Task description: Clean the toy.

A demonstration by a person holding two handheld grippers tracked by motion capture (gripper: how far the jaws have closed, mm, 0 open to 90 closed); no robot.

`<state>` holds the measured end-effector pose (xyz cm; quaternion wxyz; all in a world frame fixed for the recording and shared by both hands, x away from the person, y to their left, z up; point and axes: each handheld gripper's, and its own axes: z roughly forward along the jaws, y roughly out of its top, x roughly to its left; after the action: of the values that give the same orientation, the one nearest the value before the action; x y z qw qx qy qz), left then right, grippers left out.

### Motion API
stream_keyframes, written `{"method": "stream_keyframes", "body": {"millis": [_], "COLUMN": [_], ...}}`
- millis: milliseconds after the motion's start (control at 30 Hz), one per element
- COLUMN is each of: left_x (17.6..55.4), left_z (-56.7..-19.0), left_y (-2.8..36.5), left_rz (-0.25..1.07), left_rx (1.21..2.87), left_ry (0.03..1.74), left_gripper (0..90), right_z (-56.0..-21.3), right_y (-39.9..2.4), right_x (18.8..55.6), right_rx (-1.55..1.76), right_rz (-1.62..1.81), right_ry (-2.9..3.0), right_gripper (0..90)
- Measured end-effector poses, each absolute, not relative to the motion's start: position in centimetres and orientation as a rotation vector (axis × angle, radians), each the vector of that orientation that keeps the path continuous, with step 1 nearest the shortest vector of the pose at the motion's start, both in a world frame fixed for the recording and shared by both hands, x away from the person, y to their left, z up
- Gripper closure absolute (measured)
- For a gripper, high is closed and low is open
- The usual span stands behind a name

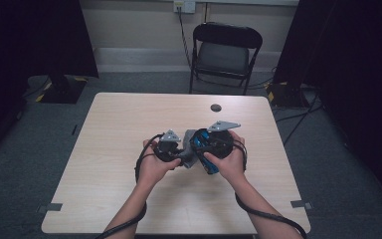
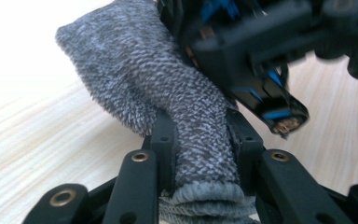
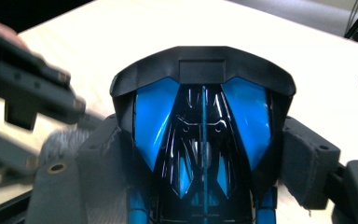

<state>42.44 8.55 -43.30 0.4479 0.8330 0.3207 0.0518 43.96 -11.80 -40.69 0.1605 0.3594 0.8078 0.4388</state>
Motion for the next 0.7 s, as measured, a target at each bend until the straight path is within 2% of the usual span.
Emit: {"method": "stream_keyframes", "body": {"millis": [700], "left_x": [40.9], "left_z": [-44.7], "left_y": [5.9], "left_rz": [0.064], "left_rx": [2.101], "left_ry": [0.7], "left_gripper": [68.3], "right_z": [-38.8], "right_y": [-12.5], "right_x": [46.0], "right_rx": [1.117], "right_rz": [1.271], "right_ry": [2.233], "right_gripper": [25.2]}}
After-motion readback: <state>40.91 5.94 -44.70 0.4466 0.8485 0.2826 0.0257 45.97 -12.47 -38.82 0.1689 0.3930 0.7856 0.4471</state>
